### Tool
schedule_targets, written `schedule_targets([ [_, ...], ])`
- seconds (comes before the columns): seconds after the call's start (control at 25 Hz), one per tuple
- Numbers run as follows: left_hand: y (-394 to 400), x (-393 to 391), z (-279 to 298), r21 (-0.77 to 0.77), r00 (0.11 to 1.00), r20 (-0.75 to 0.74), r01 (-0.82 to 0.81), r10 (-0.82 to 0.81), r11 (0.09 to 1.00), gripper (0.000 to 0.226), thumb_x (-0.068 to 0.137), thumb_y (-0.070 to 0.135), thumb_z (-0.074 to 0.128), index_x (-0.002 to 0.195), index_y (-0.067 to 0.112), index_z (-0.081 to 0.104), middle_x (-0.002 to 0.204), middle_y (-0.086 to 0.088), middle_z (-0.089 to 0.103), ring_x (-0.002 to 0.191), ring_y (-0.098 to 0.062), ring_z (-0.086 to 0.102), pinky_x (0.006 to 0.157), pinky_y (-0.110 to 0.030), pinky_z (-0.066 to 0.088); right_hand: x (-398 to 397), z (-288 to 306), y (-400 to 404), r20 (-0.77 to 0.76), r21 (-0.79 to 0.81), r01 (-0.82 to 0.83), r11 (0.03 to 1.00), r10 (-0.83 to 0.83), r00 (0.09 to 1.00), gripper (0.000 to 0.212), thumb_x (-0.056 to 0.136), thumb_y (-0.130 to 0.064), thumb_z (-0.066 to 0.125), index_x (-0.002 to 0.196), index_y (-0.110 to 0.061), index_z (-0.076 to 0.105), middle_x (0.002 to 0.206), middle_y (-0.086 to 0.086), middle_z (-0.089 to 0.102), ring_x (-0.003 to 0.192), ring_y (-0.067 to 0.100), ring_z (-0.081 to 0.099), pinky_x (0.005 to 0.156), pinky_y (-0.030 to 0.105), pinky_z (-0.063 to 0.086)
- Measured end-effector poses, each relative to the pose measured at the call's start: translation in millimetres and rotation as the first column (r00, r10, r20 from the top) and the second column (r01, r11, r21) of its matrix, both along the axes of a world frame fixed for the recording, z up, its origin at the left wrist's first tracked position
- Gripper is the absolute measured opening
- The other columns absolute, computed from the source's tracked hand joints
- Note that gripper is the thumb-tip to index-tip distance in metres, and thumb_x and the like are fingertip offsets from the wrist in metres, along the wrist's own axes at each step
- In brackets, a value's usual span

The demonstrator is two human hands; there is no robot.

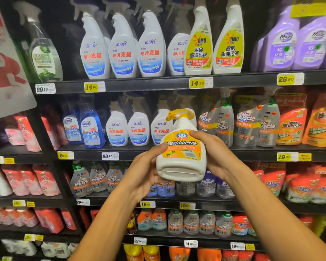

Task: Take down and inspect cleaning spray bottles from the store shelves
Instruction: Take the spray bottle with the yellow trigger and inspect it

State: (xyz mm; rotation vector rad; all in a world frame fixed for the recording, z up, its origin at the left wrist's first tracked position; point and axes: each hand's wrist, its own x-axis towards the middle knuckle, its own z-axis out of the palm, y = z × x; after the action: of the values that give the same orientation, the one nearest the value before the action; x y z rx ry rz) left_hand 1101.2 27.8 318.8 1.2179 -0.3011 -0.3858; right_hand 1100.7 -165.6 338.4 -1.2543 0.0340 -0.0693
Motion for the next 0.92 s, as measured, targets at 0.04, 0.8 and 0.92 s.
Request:
schedule_targets([
  [0.04, -0.5, -0.5, 2.1, 0.004, 1.000, 0.001, -0.001, 0.001, 1.000, 0.034, 0.065, 0.043, 0.077, 0.091, 0.021, 0.080, 0.100, -0.012, 0.076, 0.078, -0.022, 0.074, 0.055, -0.034, 0.060, 0.5, 1.1, 0.4, -0.011, 0.017, -0.002, 1.000, 0.002, 1.000, 0.030, 0.092, -0.022, 0.066, 0.116, -0.003, 0.065, 0.106, 0.021, 0.074, 0.105, 0.040, 0.069, 0.093, 0.054, 0.054],
  [0.8, -9.5, -12.6, -25.9, 0.131, 0.959, 0.265, -0.143, 0.104, 0.981, 0.036, 0.077, 0.013, 0.077, 0.112, 0.015, 0.069, 0.100, -0.006, 0.077, 0.090, -0.023, 0.075, 0.065, -0.027, 0.059, 11.5, -21.1, -0.7, 0.021, -0.072, 0.033, 0.997, -0.031, 0.999, 0.031, 0.100, -0.044, 0.049, 0.115, -0.020, 0.064, 0.093, 0.008, 0.078, 0.081, 0.023, 0.076, 0.071, 0.040, 0.063],
  [0.92, -22.0, -17.4, -28.6, 0.185, 0.931, 0.343, -0.195, 0.122, 0.963, 0.039, 0.079, 0.014, 0.078, 0.116, 0.019, 0.068, 0.104, -0.005, 0.076, 0.093, -0.023, 0.074, 0.077, -0.036, 0.061, 20.3, -23.7, 8.9, -0.019, 0.009, 0.172, 0.985, -0.172, 0.985, 0.041, 0.101, -0.051, 0.043, 0.109, -0.016, 0.062, 0.074, 0.007, 0.076, 0.063, 0.020, 0.074, 0.053, 0.033, 0.060],
])
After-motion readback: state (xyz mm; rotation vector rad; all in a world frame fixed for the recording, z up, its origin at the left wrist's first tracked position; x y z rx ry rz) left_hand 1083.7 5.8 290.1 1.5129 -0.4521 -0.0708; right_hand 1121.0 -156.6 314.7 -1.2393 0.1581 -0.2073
